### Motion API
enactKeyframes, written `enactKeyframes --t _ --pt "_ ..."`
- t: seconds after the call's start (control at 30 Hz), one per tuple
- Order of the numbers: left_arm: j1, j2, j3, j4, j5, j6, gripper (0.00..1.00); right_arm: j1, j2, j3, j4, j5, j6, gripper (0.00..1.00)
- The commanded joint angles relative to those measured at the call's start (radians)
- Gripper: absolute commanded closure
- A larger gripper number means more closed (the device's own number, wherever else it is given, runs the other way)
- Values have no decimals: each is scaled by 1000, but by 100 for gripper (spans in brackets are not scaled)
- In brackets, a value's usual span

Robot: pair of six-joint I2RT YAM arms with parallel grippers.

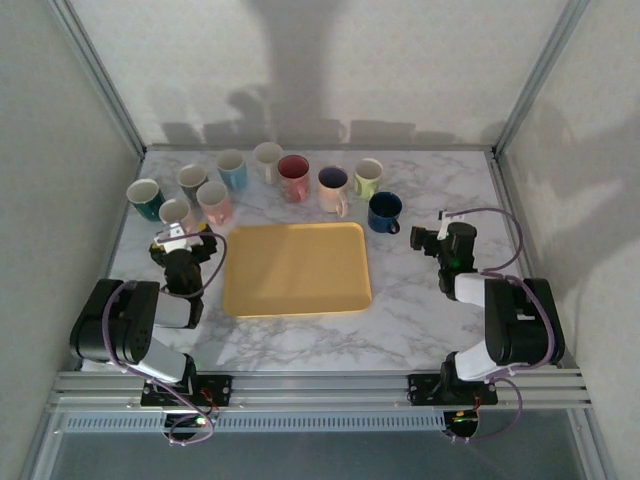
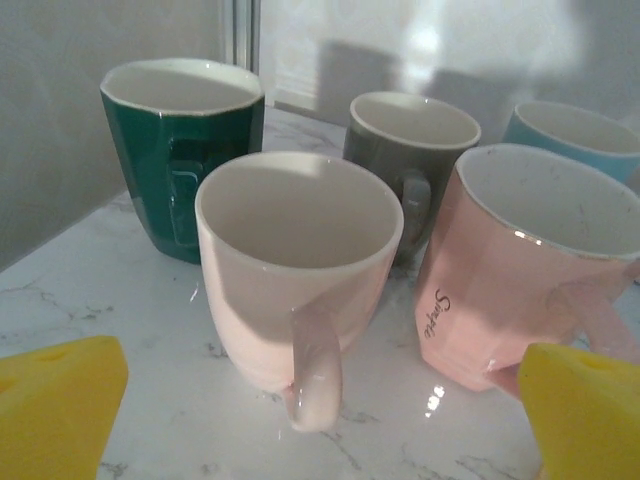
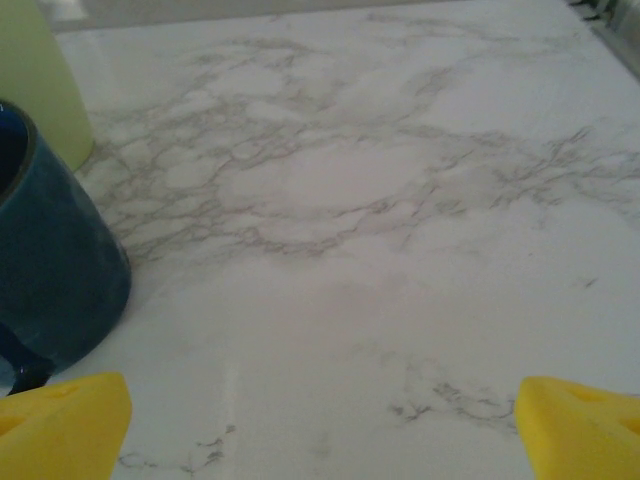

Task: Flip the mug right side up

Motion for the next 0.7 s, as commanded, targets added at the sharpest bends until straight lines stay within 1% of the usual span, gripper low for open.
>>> enactKeyframes --t 0.0,0.13,0.67 --pt "18 19 -13 92 30 -1 0 11 15 -21 103 25 -11 1" --pt "28 17 -9 84 50 -7 1 9 27 -21 122 3 -21 1" --pt "28 17 -9 84 50 -5 1 10 27 -21 125 2 -21 1"
